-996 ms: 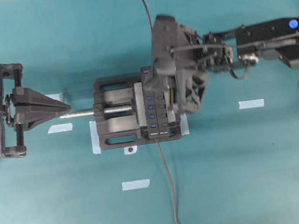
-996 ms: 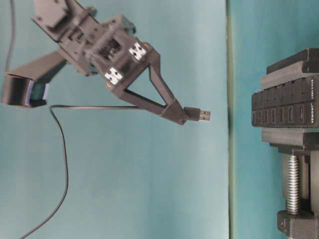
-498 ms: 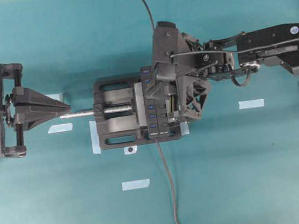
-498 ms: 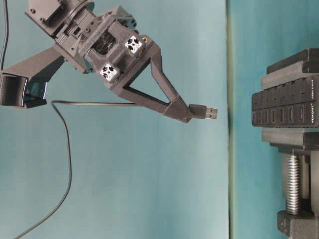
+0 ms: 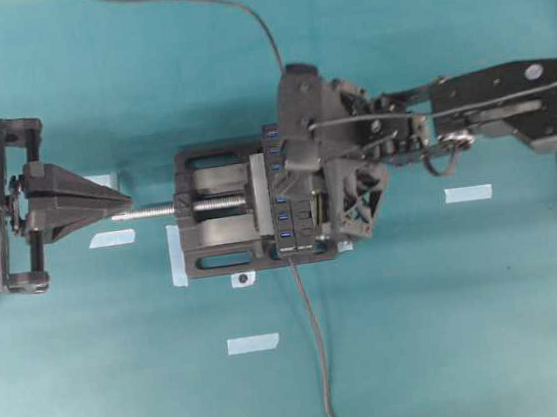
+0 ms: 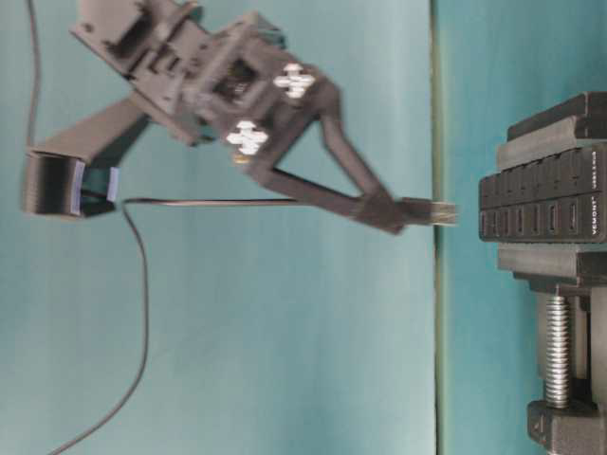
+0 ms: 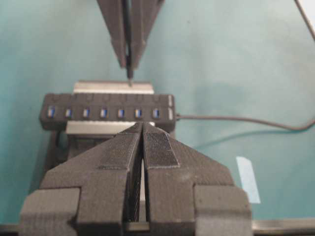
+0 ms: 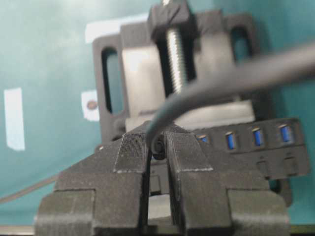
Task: Insert the USB into the second port from the front of the fixed hub.
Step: 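Carry the held USB plug over the second port and align it, then push the USB plug down into the second port with the right gripper, then open the right gripper and lift it away from the plugged cable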
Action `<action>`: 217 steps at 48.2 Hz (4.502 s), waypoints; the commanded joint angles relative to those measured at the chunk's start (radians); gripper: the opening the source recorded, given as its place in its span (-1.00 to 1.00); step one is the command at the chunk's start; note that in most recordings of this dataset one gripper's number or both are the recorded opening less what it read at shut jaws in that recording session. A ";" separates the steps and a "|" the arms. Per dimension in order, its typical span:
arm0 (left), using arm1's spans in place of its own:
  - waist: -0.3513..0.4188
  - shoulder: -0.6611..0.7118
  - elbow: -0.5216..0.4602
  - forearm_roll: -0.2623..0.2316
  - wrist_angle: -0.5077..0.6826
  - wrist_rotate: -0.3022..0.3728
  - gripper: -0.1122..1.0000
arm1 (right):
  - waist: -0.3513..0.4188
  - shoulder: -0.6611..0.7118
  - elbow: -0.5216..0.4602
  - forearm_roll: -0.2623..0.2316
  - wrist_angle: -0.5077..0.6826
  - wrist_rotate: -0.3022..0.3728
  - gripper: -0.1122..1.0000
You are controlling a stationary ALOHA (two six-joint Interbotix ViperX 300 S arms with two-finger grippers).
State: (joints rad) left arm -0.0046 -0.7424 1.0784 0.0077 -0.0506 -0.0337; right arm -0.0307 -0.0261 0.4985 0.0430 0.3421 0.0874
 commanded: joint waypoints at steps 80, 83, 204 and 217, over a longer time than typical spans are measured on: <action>-0.002 -0.025 0.011 0.002 -0.009 -0.006 -0.80 | 0.023 0.100 -0.028 -0.009 -0.048 0.005 -0.67; -0.002 -0.025 0.011 0.003 -0.008 -0.006 -0.80 | 0.021 0.101 -0.028 -0.012 -0.048 0.003 -0.66; -0.002 -0.057 0.021 0.003 -0.005 -0.006 -0.80 | 0.034 0.126 -0.041 -0.020 0.032 0.009 0.75; -0.002 -0.058 0.026 0.002 -0.003 -0.008 -0.79 | 0.032 0.123 -0.041 -0.023 0.031 0.009 0.76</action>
State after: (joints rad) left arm -0.0046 -0.8007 1.1137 0.0077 -0.0491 -0.0399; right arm 0.0000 0.1335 0.4755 0.0215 0.3774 0.0874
